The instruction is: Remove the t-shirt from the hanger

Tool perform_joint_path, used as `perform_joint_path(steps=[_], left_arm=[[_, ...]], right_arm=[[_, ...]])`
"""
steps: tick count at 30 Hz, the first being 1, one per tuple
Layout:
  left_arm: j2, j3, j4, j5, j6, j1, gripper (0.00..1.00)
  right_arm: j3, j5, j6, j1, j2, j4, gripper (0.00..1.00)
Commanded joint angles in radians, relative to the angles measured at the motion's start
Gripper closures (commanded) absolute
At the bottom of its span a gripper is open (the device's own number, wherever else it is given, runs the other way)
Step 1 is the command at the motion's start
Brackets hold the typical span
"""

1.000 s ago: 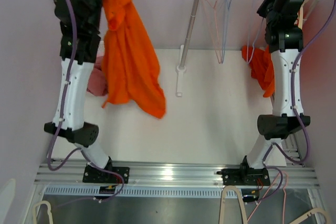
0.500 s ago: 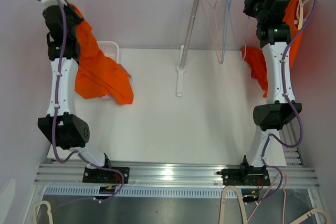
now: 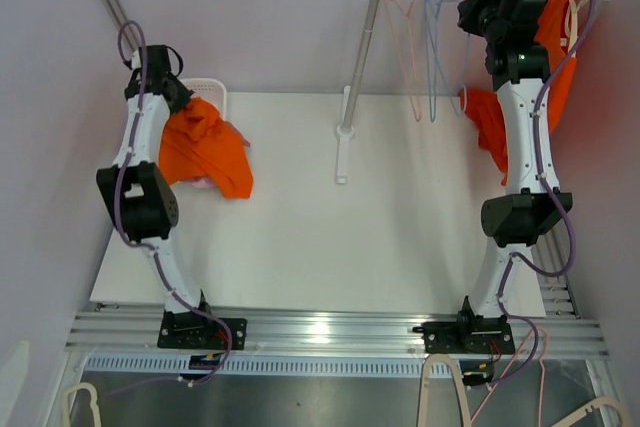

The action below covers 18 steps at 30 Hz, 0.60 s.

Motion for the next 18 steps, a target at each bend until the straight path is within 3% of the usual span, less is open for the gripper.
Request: perform_joint_path(steps=[1, 3, 9, 12, 14, 18], left_arm=[[0.205, 0.237, -0.416, -0.025, -0.142, 0.009, 0.99], [0.248, 0.276, -0.476, -0.034, -0.168, 0.01, 0.99], [0.139, 0.049, -0.266, -0.017, -0.142, 0.012, 0.99], [0.151, 0.037, -0.176, 0.244, -0.041, 0.041, 0.99], [0.131, 0.017, -0.127, 0.346, -0.048, 0.061, 0.91], [0.062, 0.01, -0.122, 0.319, -0.028, 0.061, 0.63]], right_arm=[[-0.005, -0.046, -0.011, -0.001, 0.003, 0.08, 1.0], [-0.037, -0.082, -0.017, -0.008, 0.001, 0.124, 1.0], [-0.039, -0.078, -0.034, -0.011, 0.007, 0.144, 1.0], [-0.036, -0.114, -0.037, -0.013, 0.02, 0.149, 1.0], [-0.036, -0.136, -0.038, -0.011, 0.024, 0.152, 1.0], [-0.051, -0.184, -0.047, -0.01, 0.015, 0.151, 1.0]])
